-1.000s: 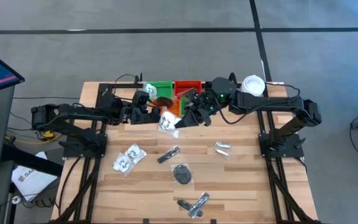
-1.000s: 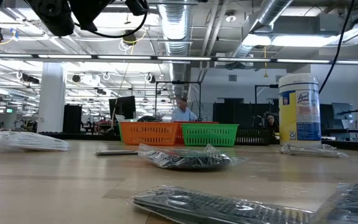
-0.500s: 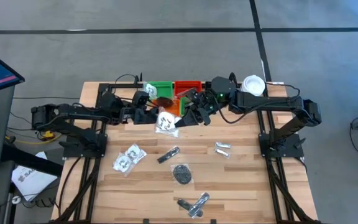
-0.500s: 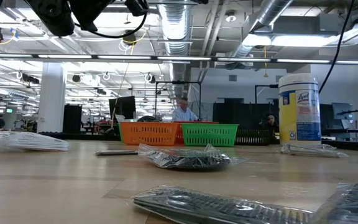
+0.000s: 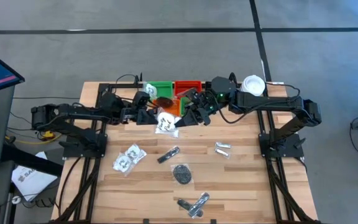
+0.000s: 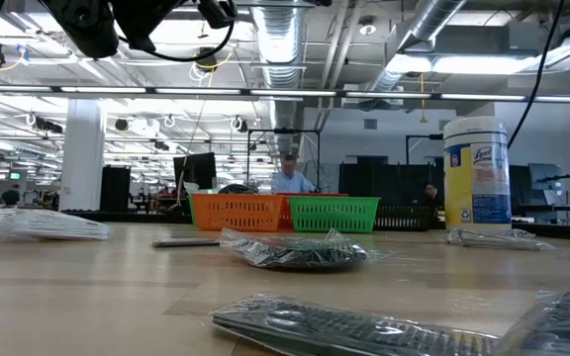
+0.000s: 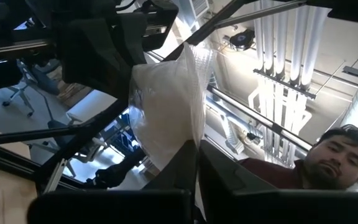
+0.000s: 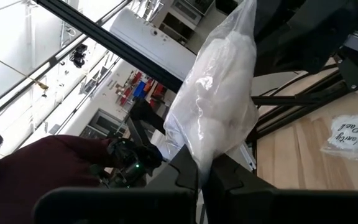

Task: Pick & Place Travel size toiletries
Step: Put the vanity pack into the green bin

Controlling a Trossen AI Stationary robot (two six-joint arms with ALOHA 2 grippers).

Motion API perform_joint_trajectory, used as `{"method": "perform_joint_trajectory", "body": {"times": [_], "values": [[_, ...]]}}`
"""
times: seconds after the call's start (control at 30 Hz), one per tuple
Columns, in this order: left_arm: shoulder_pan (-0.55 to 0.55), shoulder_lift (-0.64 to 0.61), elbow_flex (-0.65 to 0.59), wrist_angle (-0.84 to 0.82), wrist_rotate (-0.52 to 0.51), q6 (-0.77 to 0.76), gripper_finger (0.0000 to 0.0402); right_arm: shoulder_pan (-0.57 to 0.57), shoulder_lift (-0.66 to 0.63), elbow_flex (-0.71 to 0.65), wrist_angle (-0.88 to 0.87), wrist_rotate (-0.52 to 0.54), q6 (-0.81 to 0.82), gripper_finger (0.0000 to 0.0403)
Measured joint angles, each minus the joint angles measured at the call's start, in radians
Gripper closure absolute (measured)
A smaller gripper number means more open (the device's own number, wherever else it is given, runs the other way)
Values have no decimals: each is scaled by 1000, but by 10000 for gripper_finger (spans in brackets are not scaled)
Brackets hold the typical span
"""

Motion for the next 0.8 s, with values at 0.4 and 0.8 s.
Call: {"method": "perform_joint_trajectory", "body": {"times": [0.4, 0.8], "values": [[39, 0, 0, -20, 13, -21, 401, -1, -16, -1, 4, -4, 0, 305], [143, 0, 0, -36, 28, -30, 401, -33, -56, 0, 19, -34, -5, 202]]}}
